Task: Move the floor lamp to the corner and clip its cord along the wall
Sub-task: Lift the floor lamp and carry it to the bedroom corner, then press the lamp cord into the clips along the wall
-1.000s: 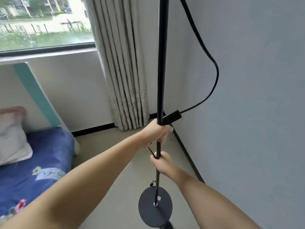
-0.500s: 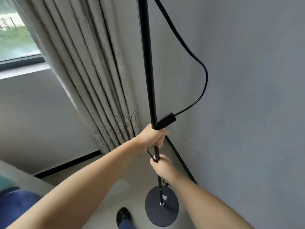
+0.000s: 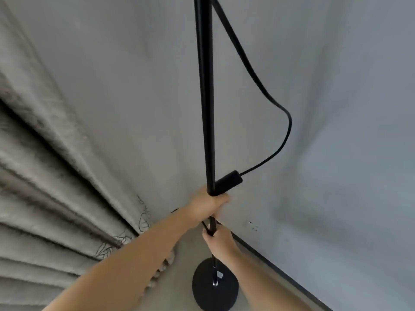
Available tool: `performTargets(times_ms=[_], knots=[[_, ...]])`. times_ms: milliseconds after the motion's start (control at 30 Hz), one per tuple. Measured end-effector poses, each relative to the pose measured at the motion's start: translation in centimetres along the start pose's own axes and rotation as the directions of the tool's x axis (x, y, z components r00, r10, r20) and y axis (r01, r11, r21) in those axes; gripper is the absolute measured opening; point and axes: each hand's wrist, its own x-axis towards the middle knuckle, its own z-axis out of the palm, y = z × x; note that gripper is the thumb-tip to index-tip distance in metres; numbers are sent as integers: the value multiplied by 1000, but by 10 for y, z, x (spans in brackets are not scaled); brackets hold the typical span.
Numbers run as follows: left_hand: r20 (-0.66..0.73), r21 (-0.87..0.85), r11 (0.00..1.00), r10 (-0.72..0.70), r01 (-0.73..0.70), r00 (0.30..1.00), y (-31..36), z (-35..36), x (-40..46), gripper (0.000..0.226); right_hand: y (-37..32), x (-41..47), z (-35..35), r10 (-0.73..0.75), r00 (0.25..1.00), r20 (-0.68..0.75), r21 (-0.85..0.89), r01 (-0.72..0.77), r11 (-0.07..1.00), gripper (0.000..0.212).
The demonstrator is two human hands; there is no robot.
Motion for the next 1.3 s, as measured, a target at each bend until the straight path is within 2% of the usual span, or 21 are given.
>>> performTargets(times_ms=[233,400,500,567,667,733,767,833,900,967,1000,1033,1067,1100,1167,1233,1300], knots=[[106,104,989,98,-109,990,-46,-62,74,66,4,108,47,-46,998,-51,-8,46,999,33],[208,122,967,195,-223,959,-76,-82,116,65,14,163,63,-98,988,-120,6,100,995,29],[241,79,951,274,-300,931,-86,-92,132,60,16,186,70,-182,967,-176,-7,183,983,34],[230,32,929,352,-369,907,-87,-100,139,53,14,197,76,-238,948,-212,-30,237,971,33],[93,44,856,510,-515,855,-99,-106,148,48,18,213,78,-350,907,-234,-87,339,937,31],[-61,92,768,639,-633,767,-121,-102,156,40,32,222,80,-466,853,-234,-189,430,883,31],[-167,108,719,694,-686,701,-136,-98,159,33,42,227,81,-526,818,-233,-259,469,844,29],[-414,142,618,746,-773,521,-173,-88,168,14,67,235,88,-622,753,-214,-384,520,763,31],[-603,212,505,741,-837,295,-207,-78,173,13,93,241,97,-675,714,-188,-437,554,708,37],[-641,323,368,763,-872,84,-230,-71,174,18,112,244,102,-717,674,-178,-453,591,668,38],[-617,378,310,787,-872,12,-239,-68,172,20,118,245,104,-729,662,-174,-465,598,653,37],[-574,402,254,818,-880,-26,-245,-66,171,21,123,243,104,-736,656,-167,-480,598,642,37],[-516,382,208,856,-900,-21,-251,-63,169,20,127,242,104,-736,658,-159,-501,589,634,37],[-449,328,190,893,-926,24,-258,-58,167,18,132,240,103,-732,665,-151,-526,573,628,36],[-332,184,256,925,-949,185,-276,-48,168,13,144,238,97,-688,714,-131,-552,524,649,32],[-280,89,463,862,-882,423,-295,-37,179,18,151,237,83,-570,820,-53,-499,473,726,32],[-253,45,701,697,-711,671,-308,-28,196,31,156,237,59,-365,926,95,-426,369,826,33]])
